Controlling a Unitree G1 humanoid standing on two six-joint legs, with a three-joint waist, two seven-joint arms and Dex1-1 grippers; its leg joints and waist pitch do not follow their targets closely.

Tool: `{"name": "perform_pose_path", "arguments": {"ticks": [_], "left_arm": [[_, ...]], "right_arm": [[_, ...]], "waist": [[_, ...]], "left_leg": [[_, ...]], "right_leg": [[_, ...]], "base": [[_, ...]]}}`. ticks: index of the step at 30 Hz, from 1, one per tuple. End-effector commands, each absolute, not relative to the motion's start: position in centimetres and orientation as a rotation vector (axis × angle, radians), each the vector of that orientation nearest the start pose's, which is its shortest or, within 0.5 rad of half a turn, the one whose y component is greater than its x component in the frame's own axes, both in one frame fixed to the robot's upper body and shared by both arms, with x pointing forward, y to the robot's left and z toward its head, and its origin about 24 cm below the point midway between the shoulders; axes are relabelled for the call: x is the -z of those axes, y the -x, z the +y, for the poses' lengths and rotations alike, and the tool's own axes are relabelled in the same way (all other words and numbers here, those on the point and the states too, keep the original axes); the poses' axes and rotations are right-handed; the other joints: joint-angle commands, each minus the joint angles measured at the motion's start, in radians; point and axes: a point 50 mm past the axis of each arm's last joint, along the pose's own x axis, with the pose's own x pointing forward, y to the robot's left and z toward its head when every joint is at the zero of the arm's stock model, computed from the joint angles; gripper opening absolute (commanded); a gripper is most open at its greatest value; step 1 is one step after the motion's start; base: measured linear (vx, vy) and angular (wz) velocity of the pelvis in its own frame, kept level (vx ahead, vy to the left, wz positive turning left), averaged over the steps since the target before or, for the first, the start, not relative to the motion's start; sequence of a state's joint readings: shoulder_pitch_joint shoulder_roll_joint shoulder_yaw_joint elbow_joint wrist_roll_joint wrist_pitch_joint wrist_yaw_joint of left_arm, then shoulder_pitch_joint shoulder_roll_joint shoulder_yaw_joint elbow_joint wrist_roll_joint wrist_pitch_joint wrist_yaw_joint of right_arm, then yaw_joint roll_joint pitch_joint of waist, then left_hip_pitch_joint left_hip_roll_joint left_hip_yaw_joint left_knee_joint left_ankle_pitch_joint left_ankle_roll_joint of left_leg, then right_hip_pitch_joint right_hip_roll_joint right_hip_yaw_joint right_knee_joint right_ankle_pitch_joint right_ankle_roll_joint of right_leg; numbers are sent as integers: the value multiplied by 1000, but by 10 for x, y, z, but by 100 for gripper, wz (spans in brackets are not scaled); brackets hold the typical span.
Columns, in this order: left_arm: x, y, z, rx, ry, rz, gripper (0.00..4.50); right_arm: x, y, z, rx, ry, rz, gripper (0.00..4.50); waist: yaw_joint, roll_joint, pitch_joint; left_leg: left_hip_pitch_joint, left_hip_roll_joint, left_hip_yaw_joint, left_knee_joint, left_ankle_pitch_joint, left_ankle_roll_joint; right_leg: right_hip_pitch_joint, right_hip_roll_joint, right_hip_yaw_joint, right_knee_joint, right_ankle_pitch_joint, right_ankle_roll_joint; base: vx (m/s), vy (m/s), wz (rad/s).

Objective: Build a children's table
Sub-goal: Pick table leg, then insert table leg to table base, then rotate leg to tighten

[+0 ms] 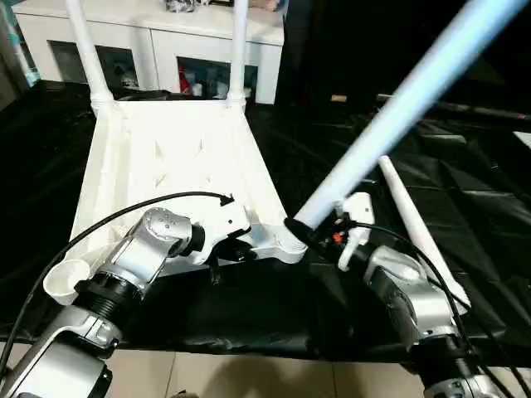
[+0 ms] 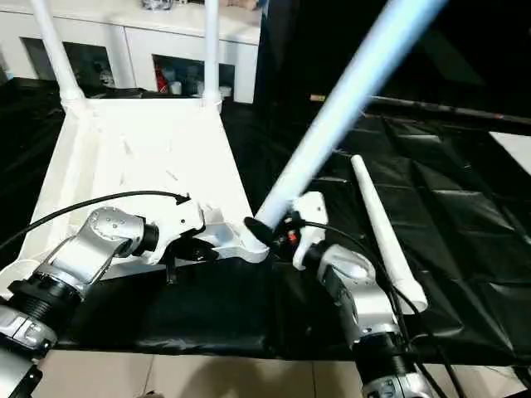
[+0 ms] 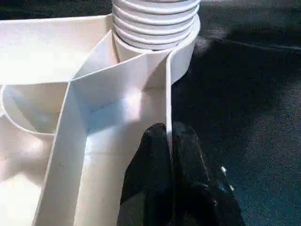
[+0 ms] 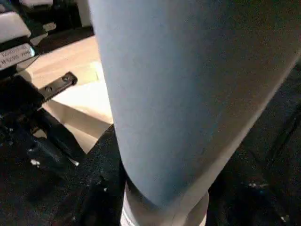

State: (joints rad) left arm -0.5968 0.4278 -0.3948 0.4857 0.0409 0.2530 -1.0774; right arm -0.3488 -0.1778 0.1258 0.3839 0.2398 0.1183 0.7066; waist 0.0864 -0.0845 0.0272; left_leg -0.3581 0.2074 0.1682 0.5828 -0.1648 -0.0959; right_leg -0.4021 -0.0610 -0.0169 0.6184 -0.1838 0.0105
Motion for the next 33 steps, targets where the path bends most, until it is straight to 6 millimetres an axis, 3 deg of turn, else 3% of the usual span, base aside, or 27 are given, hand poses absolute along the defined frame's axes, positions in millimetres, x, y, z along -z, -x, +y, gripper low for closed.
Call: {"name": "perform_pose_path", "arguments": {"ticks": [1,10,19,20,26,33], "left_arm": [[-50,-316,133,1221,-487,523,0],[-53,-310,130,1313,-473,517,0],[-58,-303,131,1466,-499,529,0],[-59,-303,132,1472,-503,533,0],[-62,-303,131,1500,-483,539,0],[-59,-301,129,1497,-480,541,0]], "right_arm": [[1,-285,-120,-852,-35,429,189],[3,-291,-118,-972,-23,503,189],[7,-280,-132,-1163,0,564,189],[8,-277,-135,-1195,13,587,189],[12,-273,-140,-1246,54,632,189],[15,-276,-142,-1193,61,610,189]], "waist": [[-9,1,-29],[-13,1,-33],[2,-1,-42],[3,6,-42],[7,3,-39],[6,9,-38]], "left_leg": [[9,14,-11,-81,-440,-23],[12,15,-12,-84,-452,-24],[10,19,0,-88,-343,-7],[13,20,1,-88,-343,-8],[16,21,-1,-91,-382,-18],[18,22,-3,-92,-404,-25]], "right_leg": [[8,-64,21,-111,-593,-64],[7,-63,22,-115,-571,-73],[25,-55,24,-90,-309,-149],[25,-55,24,-90,-294,-157],[25,-57,24,-94,-343,-154],[23,-57,24,-96,-351,-158]], "base": [[0,0,0],[0,0,0],[0,0,0],[0,0,0],[0,0,0],[0,0,0]]}}
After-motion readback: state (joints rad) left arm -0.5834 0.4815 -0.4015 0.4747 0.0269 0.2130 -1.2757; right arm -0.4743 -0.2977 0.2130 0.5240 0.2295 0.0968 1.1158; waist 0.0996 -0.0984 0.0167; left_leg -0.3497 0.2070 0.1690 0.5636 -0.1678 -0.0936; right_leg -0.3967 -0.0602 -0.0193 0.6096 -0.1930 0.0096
